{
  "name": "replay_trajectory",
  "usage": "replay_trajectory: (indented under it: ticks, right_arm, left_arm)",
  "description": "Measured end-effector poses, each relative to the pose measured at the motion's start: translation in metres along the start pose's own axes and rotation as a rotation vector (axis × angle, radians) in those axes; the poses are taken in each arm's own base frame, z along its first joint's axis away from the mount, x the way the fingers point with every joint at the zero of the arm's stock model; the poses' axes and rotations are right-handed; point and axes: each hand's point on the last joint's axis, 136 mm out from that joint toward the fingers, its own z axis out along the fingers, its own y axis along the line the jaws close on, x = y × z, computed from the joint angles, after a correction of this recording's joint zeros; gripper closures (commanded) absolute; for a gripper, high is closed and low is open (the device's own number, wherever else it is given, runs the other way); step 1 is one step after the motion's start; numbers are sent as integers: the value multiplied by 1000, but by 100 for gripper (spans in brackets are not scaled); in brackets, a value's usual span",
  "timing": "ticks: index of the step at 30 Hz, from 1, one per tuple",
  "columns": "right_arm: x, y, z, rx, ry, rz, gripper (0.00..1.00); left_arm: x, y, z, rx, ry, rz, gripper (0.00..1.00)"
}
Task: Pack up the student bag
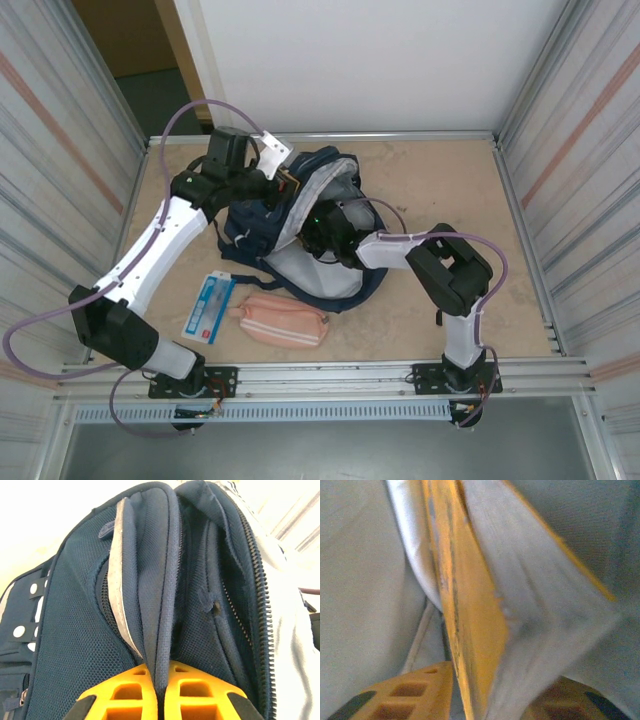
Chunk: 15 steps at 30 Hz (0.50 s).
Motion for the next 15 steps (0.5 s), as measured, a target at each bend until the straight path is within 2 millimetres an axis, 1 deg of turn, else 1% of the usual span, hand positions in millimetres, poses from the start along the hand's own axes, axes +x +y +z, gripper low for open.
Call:
replay_trajectory:
  ticks: [2, 3, 6, 8, 13, 15]
  right_arm:
    - [-4, -5, -4, 29, -3, -5, 58]
    - [-6, -4, -8, 34, -3, -4, 58]
    - [-14, 2, -27, 19, -7, 1, 55]
    - [-22, 3, -44, 8, -14, -9, 55]
    - [-45, 6, -92, -8, -47, -71, 54]
    - [-51, 11, -115, -7, -68, -128, 54]
  left_arm:
    - [-3, 9, -2, -22, -19, -5, 100]
    - [-5, 14, -2, -35, -30, -7, 100]
    - [-9, 27, 1, -77, -46, -2, 100]
    - [-8, 33, 10, -87, -42, 6, 100]
    - [6, 46, 40, -78, -5, 26, 100]
    - [12, 51, 53, -73, 11, 31, 100]
